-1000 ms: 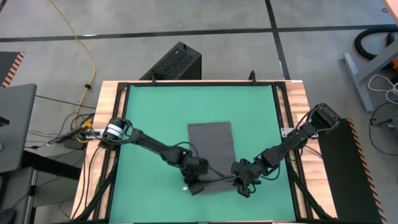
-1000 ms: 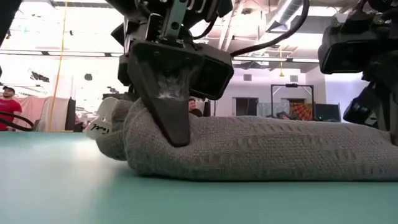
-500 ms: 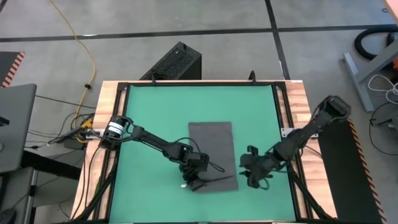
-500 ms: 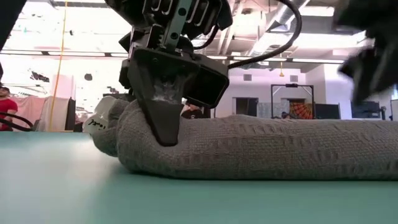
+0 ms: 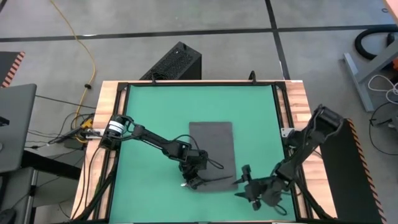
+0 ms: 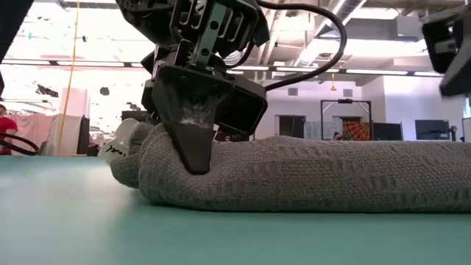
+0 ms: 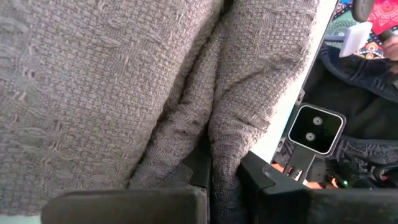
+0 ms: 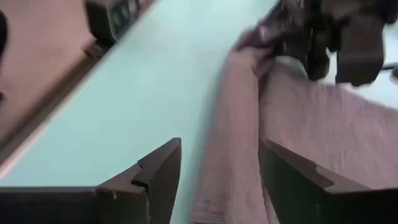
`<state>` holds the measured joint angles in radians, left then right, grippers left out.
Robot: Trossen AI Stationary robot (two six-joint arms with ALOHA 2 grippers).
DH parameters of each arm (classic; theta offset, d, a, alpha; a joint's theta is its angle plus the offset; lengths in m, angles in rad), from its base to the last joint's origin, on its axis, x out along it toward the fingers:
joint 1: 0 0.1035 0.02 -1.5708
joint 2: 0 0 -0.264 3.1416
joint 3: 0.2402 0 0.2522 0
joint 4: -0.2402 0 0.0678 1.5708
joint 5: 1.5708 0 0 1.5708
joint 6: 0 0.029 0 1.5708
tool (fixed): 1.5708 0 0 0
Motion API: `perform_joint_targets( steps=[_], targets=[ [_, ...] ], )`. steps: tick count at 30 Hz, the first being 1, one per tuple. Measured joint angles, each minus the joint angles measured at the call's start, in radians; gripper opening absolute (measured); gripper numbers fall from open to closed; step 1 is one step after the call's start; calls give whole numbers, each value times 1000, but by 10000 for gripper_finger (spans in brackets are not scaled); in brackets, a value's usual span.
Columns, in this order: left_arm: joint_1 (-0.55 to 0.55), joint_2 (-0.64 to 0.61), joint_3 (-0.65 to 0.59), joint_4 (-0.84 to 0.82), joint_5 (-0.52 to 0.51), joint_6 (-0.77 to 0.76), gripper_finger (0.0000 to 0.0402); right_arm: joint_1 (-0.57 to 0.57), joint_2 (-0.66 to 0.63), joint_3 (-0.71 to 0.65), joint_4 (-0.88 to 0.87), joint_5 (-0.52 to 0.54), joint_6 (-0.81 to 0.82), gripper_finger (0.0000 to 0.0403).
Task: Roll towel
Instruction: Roll the gray towel
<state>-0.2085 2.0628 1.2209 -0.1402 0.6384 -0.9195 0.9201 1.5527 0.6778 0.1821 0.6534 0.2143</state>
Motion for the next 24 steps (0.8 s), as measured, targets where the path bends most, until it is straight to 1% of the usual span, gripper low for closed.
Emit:
perform_joint_targets(
  steps=[3,9,12,15,21,24],
  targets=[
    [0,0,0,0,5,-3,18,0,56,24,5,1,-10,249],
    [0,0,0,0,6,-2,18,23,146,81,5,1,-91,250],
    [0,0,0,0,8,-3,18,11,188,90,1,1,-110,250],
    [0,0,0,0,13,-5,18,-11,220,90,-4,27,-112,250],
    [0,0,0,2,34,17,19,-41,236,90,-23,32,-125,249],
    [-2,0,0,9,30,24,28,-50,235,90,-44,50,-111,246]
  ],
)
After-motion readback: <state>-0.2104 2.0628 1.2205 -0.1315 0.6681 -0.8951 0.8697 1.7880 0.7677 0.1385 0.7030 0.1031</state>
